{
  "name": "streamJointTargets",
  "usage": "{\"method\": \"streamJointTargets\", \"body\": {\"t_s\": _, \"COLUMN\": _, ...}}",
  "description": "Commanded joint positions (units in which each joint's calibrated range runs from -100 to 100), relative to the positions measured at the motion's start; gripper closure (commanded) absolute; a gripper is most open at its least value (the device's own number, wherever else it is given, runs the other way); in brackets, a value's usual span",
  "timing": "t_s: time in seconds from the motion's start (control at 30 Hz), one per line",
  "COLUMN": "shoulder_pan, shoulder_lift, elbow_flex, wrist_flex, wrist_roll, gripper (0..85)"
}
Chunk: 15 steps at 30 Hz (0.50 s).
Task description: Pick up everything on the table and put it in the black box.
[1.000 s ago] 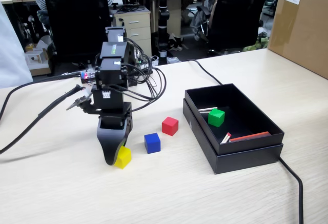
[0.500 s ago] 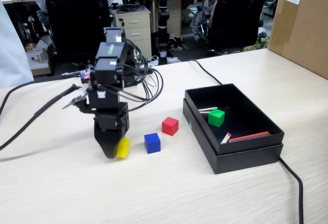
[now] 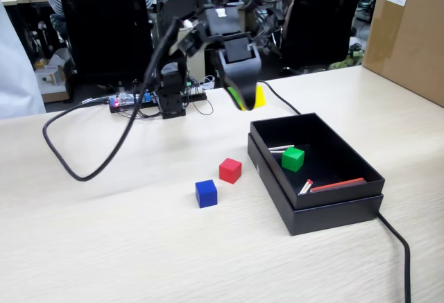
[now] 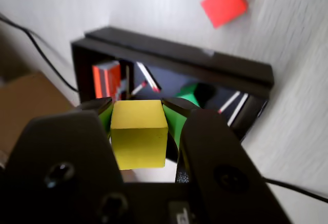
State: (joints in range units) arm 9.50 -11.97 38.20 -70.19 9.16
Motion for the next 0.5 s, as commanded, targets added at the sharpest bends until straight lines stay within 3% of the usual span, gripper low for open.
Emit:
{"method": "streamJointTargets", "body": {"t_s": 0.0, "shoulder_pan": 2.25, "shoulder_lift": 6.29, "elbow_flex": 7.31, "wrist_flex": 0.08, "wrist_roll": 0.83, "gripper": 76.1}}
{"method": "streamJointTargets", "body": {"t_s": 0.4, "shoulder_pan": 6.84, "shoulder_lift": 26.95, "elbow_flex": 11.48, "wrist_flex": 0.08, "wrist_roll": 3.32, "gripper": 75.1}}
{"method": "streamJointTargets", "body": {"t_s": 0.43, "shoulder_pan": 6.89, "shoulder_lift": 27.87, "elbow_flex": 11.93, "wrist_flex": 0.08, "wrist_roll": 3.76, "gripper": 64.8}}
{"method": "streamJointTargets", "body": {"t_s": 0.47, "shoulder_pan": 6.84, "shoulder_lift": 27.87, "elbow_flex": 11.93, "wrist_flex": 0.08, "wrist_roll": 3.76, "gripper": 59.8}}
